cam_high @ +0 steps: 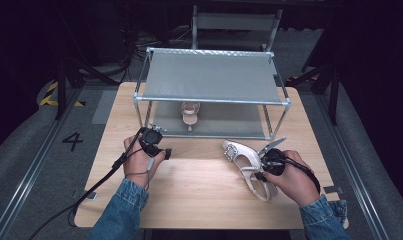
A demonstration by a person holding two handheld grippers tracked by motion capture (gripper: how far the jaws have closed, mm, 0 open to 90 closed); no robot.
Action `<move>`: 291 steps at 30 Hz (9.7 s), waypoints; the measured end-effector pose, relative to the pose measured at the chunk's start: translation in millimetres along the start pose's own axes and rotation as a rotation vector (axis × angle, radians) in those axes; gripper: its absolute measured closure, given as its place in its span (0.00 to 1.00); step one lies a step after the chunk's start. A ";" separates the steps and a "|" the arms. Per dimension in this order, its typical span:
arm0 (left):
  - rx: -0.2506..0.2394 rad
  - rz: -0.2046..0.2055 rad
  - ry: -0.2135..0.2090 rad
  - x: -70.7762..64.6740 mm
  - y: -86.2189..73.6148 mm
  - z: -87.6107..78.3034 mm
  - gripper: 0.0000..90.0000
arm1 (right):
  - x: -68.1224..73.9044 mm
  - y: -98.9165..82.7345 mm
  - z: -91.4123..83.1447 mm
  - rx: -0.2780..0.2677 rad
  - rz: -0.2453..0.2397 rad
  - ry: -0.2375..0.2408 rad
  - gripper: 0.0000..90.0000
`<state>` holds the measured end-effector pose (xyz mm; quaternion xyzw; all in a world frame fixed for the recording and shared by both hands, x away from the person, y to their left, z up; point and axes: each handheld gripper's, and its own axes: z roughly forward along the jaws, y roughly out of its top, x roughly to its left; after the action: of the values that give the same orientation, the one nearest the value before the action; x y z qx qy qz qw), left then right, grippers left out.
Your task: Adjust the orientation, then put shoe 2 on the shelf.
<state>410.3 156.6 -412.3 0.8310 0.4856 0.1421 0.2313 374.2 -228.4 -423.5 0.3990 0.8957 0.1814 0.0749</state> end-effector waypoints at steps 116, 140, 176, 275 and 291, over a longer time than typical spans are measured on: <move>0.076 -0.003 -0.044 30.3 -24.0 -16.8 0.32 | 28.7 129.8 14.5 -0.019 -0.203 -0.071 0.96; 0.060 -0.010 -0.083 36.8 -15.6 -14.6 0.31 | 36.7 176.4 60.9 -0.055 -0.217 -0.184 0.95; 0.065 0.007 -0.092 36.0 -10.9 -10.4 0.31 | 25.3 108.6 -8.2 -0.327 -0.028 -0.143 0.46; 0.098 0.002 -0.060 40.6 -37.1 -18.7 0.30 | 19.0 157.3 90.8 -0.363 0.153 0.000 0.84; 0.099 0.011 -0.061 40.6 -36.2 -18.3 0.30 | 14.7 178.8 106.2 -0.365 0.126 -0.028 0.84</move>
<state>394.8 211.8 -415.2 0.8480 0.4802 0.0938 0.2038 517.0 -79.2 -452.6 0.4365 0.8201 0.3397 0.1469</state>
